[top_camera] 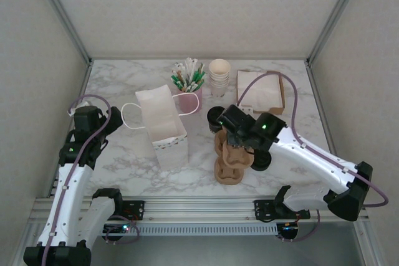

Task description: Pack the takeout coffee

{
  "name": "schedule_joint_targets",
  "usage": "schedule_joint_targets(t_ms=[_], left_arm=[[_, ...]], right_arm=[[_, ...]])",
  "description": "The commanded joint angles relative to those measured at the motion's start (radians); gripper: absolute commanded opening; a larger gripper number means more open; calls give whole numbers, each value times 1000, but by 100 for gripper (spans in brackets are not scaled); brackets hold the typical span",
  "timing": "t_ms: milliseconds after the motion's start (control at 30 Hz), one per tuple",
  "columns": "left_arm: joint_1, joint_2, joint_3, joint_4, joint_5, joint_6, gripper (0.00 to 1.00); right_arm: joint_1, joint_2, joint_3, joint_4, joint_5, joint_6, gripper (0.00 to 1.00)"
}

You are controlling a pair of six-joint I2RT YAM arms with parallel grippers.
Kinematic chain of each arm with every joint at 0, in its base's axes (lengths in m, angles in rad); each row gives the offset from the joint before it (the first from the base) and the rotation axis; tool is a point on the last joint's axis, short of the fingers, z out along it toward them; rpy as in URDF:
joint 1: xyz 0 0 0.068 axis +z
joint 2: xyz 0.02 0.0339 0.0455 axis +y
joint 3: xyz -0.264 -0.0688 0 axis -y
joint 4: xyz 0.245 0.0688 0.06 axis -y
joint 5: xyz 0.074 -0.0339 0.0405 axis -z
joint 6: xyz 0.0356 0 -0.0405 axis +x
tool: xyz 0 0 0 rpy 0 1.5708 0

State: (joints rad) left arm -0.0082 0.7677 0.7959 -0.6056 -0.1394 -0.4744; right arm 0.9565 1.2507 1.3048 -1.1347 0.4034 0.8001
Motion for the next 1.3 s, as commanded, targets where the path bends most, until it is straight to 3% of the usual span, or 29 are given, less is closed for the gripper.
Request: schedule_joint_targets(t_ms=[0, 400, 700, 933, 1267], left_arm=[[10, -4, -8, -5, -7, 2, 100], [11, -7, -13, 3, 20, 0, 100], [10, -2, -12, 2, 19, 2, 100], [10, -1, -12, 1, 19, 5, 100], [11, -4, -10, -1, 11, 8, 100]], right_arm=[[9, -15, 161, -82, 97, -106, 39], [58, 172, 653, 13, 86, -372, 39], [162, 384, 894, 132, 9, -437, 39], [212, 515, 1007, 184, -10, -438, 39], [225, 625, 1003, 216, 2, -387, 38]])
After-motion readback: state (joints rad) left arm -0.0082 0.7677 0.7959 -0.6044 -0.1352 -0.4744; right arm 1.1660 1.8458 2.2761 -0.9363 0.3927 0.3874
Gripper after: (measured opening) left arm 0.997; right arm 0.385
